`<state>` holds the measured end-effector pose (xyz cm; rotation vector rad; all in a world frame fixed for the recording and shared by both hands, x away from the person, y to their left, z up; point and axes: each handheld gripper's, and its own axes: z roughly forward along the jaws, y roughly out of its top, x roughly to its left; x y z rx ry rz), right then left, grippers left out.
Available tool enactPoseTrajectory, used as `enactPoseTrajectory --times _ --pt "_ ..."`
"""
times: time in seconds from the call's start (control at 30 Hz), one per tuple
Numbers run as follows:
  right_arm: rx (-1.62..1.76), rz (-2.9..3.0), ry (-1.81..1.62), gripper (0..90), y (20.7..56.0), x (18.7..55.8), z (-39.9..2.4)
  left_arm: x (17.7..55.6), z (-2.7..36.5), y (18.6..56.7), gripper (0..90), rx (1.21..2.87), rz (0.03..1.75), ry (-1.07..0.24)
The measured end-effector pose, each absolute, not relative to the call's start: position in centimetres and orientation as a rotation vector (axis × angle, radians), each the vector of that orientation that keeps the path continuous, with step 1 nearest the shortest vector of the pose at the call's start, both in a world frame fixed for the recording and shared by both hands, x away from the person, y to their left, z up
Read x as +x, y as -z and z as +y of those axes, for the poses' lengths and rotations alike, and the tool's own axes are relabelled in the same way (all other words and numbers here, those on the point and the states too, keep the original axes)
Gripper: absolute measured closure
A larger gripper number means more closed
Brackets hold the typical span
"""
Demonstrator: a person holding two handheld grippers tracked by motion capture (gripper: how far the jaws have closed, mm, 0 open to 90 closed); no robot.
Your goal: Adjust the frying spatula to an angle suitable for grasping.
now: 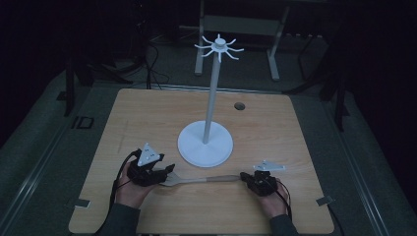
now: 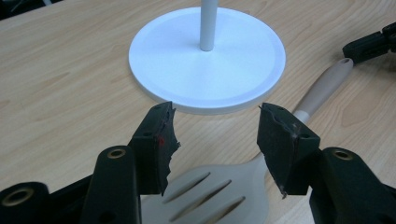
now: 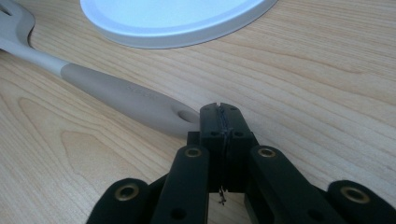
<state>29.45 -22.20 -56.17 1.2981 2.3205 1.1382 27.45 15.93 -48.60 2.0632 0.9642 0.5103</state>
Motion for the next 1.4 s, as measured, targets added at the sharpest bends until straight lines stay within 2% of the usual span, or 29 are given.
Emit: enactPoseTrajectory --times 0.4,0.47,0.7,1.4 --pt "1.321 2.263 -1.222 76.5 55.8 29.4 -23.7 28.7 15.3 48.3 44.6 2.109 0.946 -0.524" --pt "1.335 2.237 -1.242 69.2 55.7 29.4 -24.1 28.9 15.2 48.3 44.2 2.109 0.952 -0.525" --pt "1.394 2.176 -1.294 59.7 55.4 29.5 -25.2 29.2 14.8 48.0 44.2 2.122 0.940 -0.525" --pt "1.430 2.049 -1.270 51.3 54.1 29.6 -28.4 30.2 13.0 47.5 43.8 2.147 0.896 -0.531"
